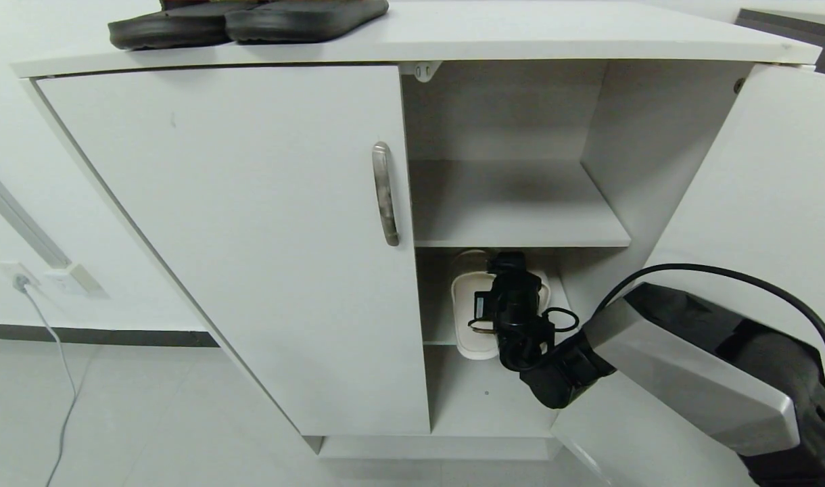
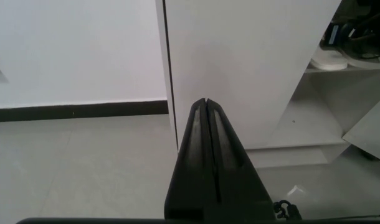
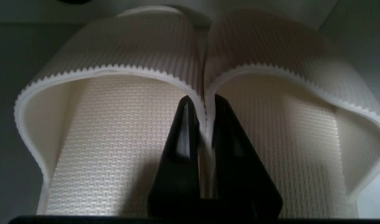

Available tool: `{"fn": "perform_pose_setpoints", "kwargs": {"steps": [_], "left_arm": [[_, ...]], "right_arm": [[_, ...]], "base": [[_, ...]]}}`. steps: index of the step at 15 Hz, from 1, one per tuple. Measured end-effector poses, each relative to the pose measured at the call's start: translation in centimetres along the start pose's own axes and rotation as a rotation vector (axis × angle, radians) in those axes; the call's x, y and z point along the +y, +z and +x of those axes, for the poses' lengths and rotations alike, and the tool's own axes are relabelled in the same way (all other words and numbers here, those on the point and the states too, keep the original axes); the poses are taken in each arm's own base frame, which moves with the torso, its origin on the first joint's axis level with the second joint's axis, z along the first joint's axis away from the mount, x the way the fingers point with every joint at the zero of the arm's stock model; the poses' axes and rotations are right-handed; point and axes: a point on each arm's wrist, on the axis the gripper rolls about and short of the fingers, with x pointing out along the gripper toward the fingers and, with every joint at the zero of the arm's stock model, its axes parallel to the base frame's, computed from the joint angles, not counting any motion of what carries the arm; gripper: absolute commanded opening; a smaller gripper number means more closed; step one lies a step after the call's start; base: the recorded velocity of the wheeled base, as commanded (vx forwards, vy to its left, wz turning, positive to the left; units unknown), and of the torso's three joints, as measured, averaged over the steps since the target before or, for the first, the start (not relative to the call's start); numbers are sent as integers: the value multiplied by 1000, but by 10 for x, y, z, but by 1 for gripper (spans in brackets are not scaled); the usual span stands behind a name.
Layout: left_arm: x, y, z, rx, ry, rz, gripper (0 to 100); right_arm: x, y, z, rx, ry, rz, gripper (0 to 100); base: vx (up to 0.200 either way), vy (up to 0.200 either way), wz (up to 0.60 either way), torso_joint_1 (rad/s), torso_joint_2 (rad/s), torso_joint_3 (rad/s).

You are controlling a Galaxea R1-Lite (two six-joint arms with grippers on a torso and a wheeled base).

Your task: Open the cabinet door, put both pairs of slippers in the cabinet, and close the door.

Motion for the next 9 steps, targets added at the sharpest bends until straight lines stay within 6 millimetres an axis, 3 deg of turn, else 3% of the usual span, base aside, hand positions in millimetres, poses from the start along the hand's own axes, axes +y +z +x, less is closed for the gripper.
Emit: {"fn": "perform_pose_setpoints", "kwargs": {"steps": [9], "left_arm": [[0,0,0,0,0,0,0]], "right_arm": [[-3,-7,16,2,5,-23,0]], "base": [[0,0,0,0,0,0]]}}
